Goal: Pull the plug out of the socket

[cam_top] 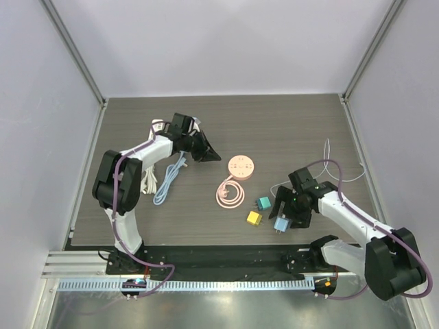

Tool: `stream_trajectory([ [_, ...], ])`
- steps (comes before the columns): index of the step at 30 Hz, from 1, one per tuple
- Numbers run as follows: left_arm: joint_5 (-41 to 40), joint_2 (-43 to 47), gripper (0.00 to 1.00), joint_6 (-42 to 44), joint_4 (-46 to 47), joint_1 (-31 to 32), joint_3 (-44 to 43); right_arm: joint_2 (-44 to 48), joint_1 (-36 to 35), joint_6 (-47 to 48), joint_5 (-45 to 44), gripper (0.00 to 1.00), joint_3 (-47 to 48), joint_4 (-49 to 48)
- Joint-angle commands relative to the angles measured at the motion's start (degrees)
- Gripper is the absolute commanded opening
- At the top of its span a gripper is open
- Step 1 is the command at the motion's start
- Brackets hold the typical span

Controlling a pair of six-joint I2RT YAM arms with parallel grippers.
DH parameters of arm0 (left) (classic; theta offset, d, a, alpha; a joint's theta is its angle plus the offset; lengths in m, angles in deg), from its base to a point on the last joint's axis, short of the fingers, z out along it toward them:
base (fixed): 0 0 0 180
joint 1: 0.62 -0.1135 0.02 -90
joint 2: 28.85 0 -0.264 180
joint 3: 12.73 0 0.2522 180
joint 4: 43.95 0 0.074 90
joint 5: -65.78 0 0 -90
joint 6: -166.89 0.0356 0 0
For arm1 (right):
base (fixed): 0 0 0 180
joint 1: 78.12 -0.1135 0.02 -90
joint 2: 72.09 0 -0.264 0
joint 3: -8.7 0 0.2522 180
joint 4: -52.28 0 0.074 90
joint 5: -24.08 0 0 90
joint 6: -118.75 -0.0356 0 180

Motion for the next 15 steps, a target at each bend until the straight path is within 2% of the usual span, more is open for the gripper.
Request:
stream_trajectory([
  [1, 1.8, 3.3, 0.0, -0.5, 2.2, 0.2, 0.2, 2.7, 0.0, -0.5, -2.9, 0.92, 3.4, -1.0],
  [2, 1.7, 3.3, 0.0, -0.5, 2.2, 0.2, 0.4, 3.0, 0.0, -0.2, -3.8, 1.0, 5.8, -0.2],
  [7, 1.5, 5.1, 0.0, -1.0, 2.8, 0.2, 0.9, 3.1, -0.1, 2.4, -13.0, 1.0, 16.1, 3.0],
  [11, 1.2, 5.8, 0.0, -1.0, 3.1, 0.3, 1.2, -4.9, -1.6, 5.3, -18.8, 1.0, 27.7, 2.7],
  [15, 1.0, 6.0, 0.0, -0.9, 3.1, 0.2, 1.2, -13.9, -8.9, 5.0, -19.6, 1.0, 34.2, -2.6],
])
